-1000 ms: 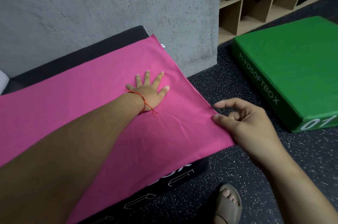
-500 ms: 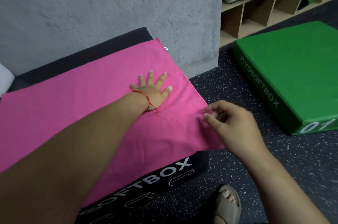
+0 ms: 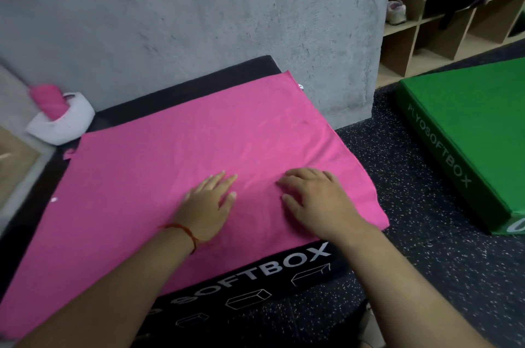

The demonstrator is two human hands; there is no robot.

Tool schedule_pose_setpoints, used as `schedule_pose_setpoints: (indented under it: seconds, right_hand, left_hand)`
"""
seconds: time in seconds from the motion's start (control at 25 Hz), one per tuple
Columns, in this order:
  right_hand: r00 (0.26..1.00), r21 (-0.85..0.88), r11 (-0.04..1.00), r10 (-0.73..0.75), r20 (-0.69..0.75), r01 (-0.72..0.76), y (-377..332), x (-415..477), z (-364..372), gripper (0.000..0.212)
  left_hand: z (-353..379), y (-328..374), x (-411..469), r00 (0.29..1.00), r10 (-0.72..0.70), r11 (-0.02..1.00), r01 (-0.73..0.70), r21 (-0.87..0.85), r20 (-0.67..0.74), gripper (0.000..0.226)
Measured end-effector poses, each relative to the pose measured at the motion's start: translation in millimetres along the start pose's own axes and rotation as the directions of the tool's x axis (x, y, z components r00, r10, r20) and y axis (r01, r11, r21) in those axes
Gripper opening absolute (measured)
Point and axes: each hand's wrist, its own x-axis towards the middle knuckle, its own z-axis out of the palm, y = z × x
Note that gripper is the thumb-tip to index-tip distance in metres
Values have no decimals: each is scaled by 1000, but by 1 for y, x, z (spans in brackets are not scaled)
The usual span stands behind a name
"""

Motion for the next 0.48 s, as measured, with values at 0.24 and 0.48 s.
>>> schedule_pose_setpoints:
  seconds: [0.24, 0.48]
  right_hand:
    - [997, -92, 993, 75, 26, -72, -17, -1, 18, 46]
    - [854, 15, 867, 494, -161, -499, 22, -49, -6, 46]
  left_hand:
    - [9, -122, -108, 982, -167, 986, 167, -12, -83, 68]
    - [27, -256, -212, 822, -549, 835, 529, -154, -151, 59]
